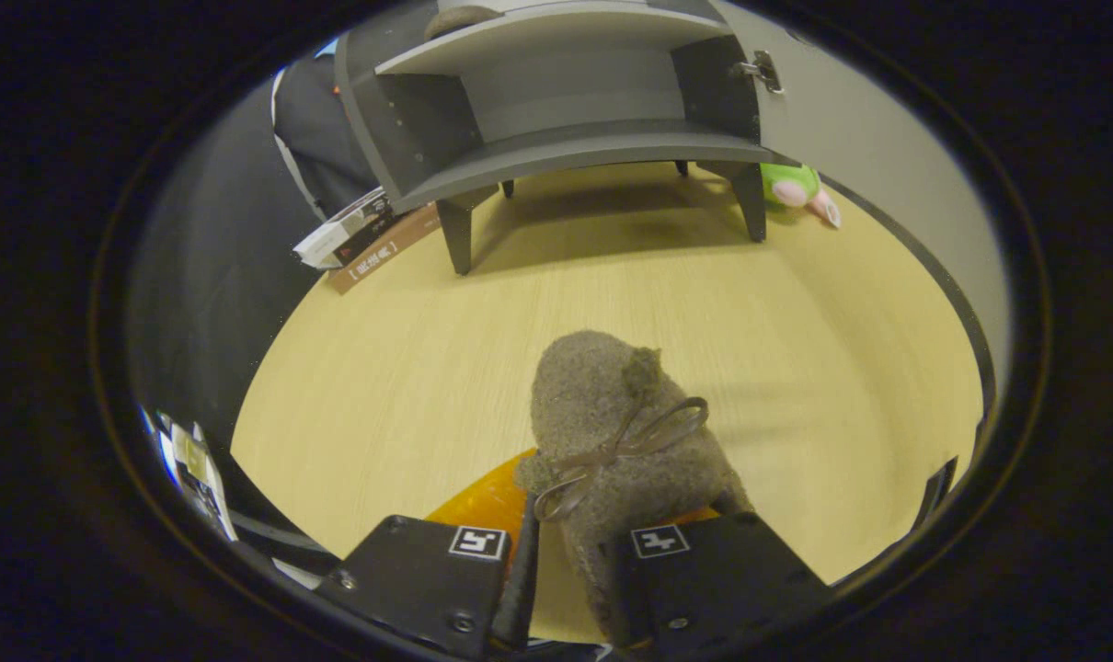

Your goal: Open the shoe cabinet door, grab the shoes and put them into the shoe cabinet, then close the shoe cabinet door.

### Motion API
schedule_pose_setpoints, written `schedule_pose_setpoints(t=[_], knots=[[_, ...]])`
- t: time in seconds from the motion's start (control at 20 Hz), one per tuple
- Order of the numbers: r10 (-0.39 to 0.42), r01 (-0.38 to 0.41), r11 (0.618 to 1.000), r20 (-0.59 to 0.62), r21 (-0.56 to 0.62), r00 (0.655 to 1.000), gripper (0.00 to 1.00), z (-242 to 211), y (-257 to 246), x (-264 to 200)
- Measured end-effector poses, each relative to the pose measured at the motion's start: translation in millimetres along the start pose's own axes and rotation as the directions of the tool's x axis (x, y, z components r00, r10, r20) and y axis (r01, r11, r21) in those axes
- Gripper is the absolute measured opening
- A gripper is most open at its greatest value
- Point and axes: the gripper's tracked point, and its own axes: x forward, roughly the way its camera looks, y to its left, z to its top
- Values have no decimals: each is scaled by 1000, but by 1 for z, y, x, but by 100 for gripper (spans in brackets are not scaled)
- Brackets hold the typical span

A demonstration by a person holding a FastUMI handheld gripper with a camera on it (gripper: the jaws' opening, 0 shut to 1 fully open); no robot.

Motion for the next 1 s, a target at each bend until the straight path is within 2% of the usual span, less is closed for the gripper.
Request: schedule_pose_setpoints(t=[0.05,0.15,0.25,0.45,0.7,0.85,1.0], knots=[[2,-2,1000,-1,-2,1000,26,2,2,-2],[34,-34,999,-10,5,999,12,0,8,-8],[44,-44,999,-1,4,999,8,3,12,-18],[42,-41,999,67,-10,997,7,23,22,-55],[-1,8,999,207,-33,978,7,70,37,-112],[-2,11,999,289,-30,957,7,103,52,-151],[-16,39,998,387,-53,922,7,150,63,-191]])
